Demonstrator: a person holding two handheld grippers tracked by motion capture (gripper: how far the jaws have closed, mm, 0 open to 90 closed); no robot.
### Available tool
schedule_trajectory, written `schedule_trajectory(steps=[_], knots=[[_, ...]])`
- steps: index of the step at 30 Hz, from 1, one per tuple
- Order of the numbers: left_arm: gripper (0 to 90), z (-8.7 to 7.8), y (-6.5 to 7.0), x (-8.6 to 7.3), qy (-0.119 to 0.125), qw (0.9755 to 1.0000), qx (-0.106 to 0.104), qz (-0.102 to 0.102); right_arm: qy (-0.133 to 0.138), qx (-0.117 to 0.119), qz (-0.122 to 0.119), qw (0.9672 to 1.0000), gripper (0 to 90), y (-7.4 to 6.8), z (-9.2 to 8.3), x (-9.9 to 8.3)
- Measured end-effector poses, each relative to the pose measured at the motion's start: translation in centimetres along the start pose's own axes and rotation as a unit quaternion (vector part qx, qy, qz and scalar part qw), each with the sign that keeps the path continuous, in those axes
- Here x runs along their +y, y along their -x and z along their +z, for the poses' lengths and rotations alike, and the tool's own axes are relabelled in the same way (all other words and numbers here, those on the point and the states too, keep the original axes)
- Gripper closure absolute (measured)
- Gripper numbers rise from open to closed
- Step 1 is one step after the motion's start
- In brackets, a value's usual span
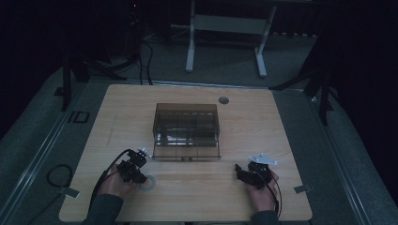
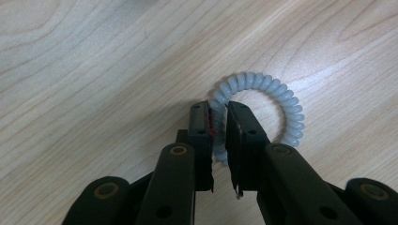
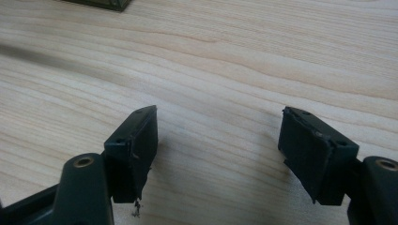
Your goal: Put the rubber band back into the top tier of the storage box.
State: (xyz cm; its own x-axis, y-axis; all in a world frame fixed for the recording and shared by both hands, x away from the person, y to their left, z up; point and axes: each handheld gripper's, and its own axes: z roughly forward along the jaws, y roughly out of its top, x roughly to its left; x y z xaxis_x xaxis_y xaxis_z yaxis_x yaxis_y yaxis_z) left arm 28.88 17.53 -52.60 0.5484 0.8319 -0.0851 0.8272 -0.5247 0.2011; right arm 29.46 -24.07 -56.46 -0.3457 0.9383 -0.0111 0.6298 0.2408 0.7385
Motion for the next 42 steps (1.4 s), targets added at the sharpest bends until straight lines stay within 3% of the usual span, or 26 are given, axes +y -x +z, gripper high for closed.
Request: schedule_trajectory(steps=[6, 18, 25, 42], knots=[[80.0, 0.0, 0.0, 0.1, -0.017, 0.9998, 0.010, 0.008, 0.000, 0.000, 0.000, 1.0000, 28.7, 0.0, 0.0, 0.0], [79.1, 0.1, -0.2, 0.8, -0.040, 0.9991, 0.008, 0.015, 0.000, 0.000, 0.000, 1.0000, 28.7, 0.0, 0.0, 0.0], [81.2, 0.2, 0.0, 1.3, -0.059, 0.9975, 0.018, 0.033, 0.000, 0.000, 0.000, 1.0000, 28.7, 0.0, 0.0, 0.0], [82.3, 0.1, 0.0, 1.2, -0.058, 0.9976, 0.013, 0.035, 0.000, 0.000, -0.001, 1.0000, 28.5, 0.0, 0.0, 0.0]])
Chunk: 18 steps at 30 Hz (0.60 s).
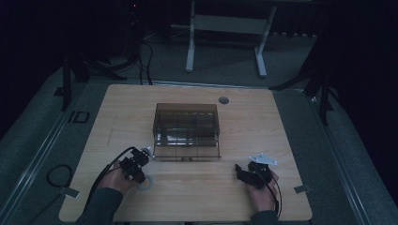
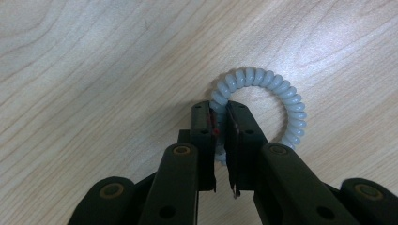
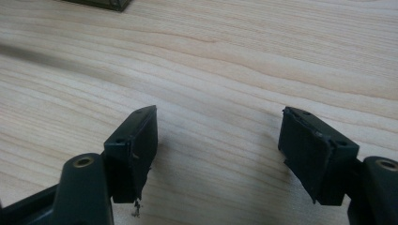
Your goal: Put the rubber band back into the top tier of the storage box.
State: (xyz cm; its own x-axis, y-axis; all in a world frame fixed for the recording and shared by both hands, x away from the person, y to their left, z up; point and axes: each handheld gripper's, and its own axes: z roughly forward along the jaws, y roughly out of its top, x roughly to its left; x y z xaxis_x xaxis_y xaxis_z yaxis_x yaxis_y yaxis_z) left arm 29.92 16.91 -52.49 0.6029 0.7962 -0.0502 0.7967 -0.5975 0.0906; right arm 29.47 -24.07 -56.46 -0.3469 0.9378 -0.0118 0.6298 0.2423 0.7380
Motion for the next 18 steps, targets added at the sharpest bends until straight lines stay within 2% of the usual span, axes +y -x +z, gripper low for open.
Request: schedule_trajectory(steps=[4, 18], knots=[[82.3, -0.3, 0.0, -0.1, 0.004, 1.0000, -0.004, -0.002, 0.000, 0.000, 0.000, 1.0000, 28.6, 0.0, 0.0, 0.0], [82.3, -1.5, 0.1, -0.1, 0.010, 0.9999, 0.002, 0.005, 0.000, 0.000, -0.001, 1.0000, 28.5, 0.0, 0.0, 0.0]])
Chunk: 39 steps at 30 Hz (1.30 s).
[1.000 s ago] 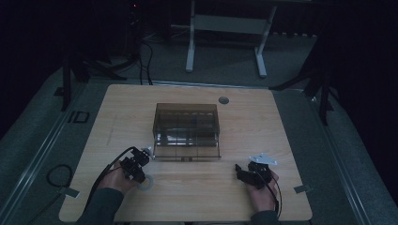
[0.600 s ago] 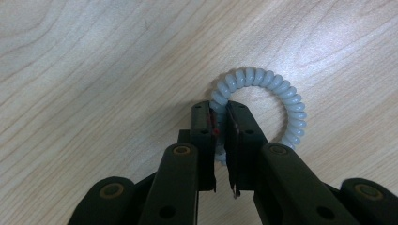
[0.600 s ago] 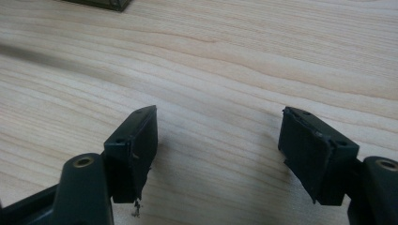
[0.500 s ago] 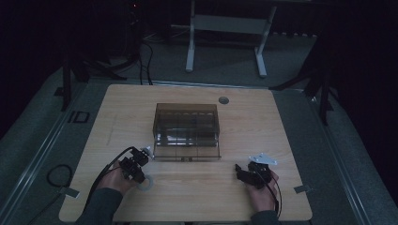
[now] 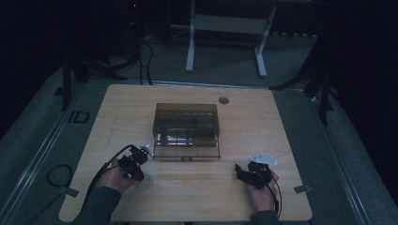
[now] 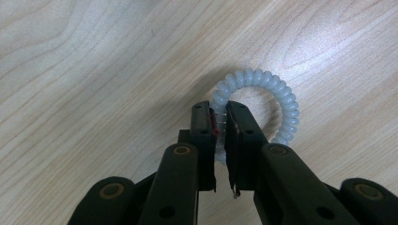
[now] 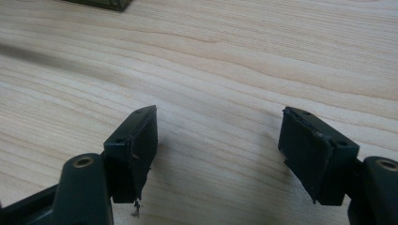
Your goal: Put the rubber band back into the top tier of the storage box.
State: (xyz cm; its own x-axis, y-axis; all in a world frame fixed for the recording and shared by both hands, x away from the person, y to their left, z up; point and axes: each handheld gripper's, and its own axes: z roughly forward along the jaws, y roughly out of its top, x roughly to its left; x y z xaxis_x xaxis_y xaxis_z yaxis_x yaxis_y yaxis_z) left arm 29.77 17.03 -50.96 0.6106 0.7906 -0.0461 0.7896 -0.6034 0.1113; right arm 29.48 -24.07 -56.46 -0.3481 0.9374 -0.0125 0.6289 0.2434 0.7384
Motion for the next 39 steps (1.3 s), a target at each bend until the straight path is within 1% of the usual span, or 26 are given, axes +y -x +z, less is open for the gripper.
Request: schedule_trajectory(steps=[5, 17, 26, 32, 39], knots=[[82.3, -0.4, -0.1, 0.0, 0.003, 1.0000, 0.003, 0.002, 0.000, 0.000, 0.000, 1.0000, 28.5, 0.0, 0.0, 0.0], [82.3, -1.5, -0.5, -0.3, 0.012, 0.9999, -0.003, 0.000, 0.000, 0.000, 0.000, 1.0000, 28.5, 0.0, 0.0, 0.0], [82.2, -2.5, -0.7, -0.4, 0.017, 0.9998, -0.005, 0.003, 0.000, 0.000, 0.000, 1.0000, 28.5, 0.0, 0.0, 0.0], [82.2, -3.1, -0.9, -0.4, 0.023, 0.9997, -0.008, 0.003, 0.000, 0.000, 0.000, 1.0000, 28.5, 0.0, 0.0, 0.0], [82.2, -3.8, -1.0, -0.4, 0.032, 0.9995, -0.006, 0.003, 0.000, 0.000, 0.000, 1.0000, 28.5, 0.0, 0.0, 0.0]])
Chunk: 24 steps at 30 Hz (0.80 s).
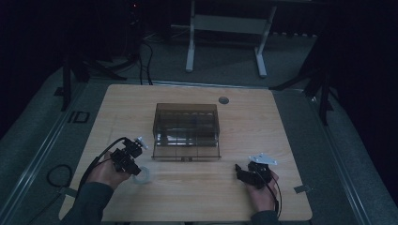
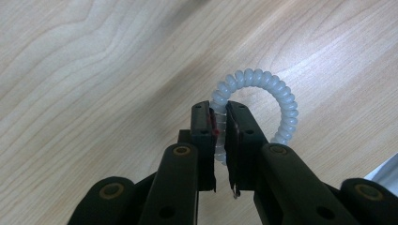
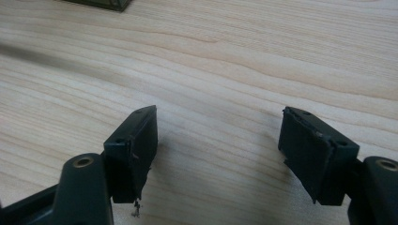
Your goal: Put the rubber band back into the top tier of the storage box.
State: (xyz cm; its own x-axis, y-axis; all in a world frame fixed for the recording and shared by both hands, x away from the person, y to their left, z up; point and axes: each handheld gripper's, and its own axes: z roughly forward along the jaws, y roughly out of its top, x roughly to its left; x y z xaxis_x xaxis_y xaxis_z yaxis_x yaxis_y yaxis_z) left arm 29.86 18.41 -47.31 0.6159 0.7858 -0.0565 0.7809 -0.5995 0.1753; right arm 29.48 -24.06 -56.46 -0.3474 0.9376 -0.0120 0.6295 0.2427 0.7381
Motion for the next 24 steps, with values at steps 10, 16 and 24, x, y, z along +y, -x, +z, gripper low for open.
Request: schedule_trajectory(steps=[10, 16, 24], knots=[[82.2, -1.0, -0.2, 0.1, 0.013, 0.9999, -0.009, -0.001, 0.000, 0.000, 0.000, 1.0000, 28.5, 0.0, 0.0, 0.0], [82.2, -1.3, -0.2, 0.1, 0.017, 0.9998, -0.010, -0.001, 0.000, 0.000, 0.000, 1.0000, 28.5, 0.0, 0.0, 0.0], [82.2, -2.0, -0.3, 0.2, 0.025, 0.9995, -0.018, 0.001, 0.000, 0.000, 0.000, 1.0000, 28.5, 0.0, 0.0, 0.0]])
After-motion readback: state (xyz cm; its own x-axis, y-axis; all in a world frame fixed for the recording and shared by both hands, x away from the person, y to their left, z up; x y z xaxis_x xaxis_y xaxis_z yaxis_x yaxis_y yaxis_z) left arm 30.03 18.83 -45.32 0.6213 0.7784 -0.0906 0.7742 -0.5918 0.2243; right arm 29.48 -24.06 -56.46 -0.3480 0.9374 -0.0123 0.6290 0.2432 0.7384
